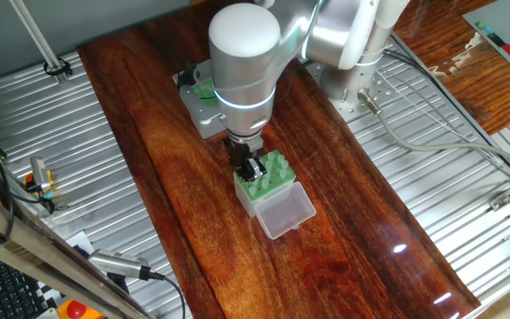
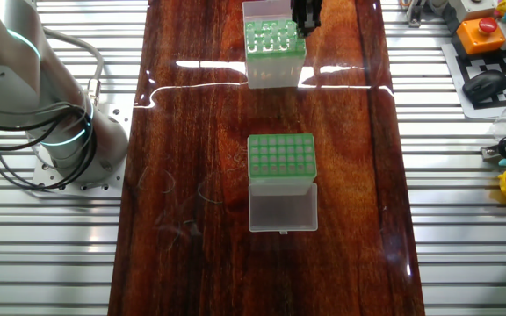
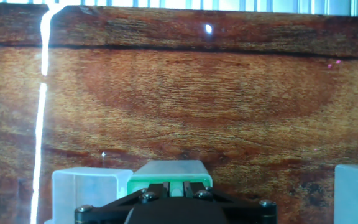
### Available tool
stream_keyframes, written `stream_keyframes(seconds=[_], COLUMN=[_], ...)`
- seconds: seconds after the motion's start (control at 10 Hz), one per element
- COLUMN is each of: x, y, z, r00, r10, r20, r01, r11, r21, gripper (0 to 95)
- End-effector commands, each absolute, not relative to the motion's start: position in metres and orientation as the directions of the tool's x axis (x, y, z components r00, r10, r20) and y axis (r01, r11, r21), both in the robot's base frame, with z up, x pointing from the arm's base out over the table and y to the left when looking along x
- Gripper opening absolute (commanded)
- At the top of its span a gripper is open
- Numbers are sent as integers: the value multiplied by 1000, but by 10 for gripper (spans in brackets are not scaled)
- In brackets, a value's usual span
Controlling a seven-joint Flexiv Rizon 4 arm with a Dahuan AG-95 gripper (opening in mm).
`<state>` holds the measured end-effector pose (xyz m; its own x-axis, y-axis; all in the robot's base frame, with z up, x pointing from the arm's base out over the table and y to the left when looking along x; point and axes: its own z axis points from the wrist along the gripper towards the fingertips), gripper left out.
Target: Transfer all large pipette tips from one holder to another
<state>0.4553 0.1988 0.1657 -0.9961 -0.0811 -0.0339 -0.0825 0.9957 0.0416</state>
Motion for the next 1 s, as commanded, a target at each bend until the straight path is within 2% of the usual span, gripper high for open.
stream_keyframes(seconds=[0.1, 1.0], x=[454, 457], y=[200, 180], z=[173, 230], r00=[-995, -991], r10=[-90, -134], r20=[-35, -30], r01=[-91, -136], r11=[995, 989], r21=[40, 54], gripper=[0, 0])
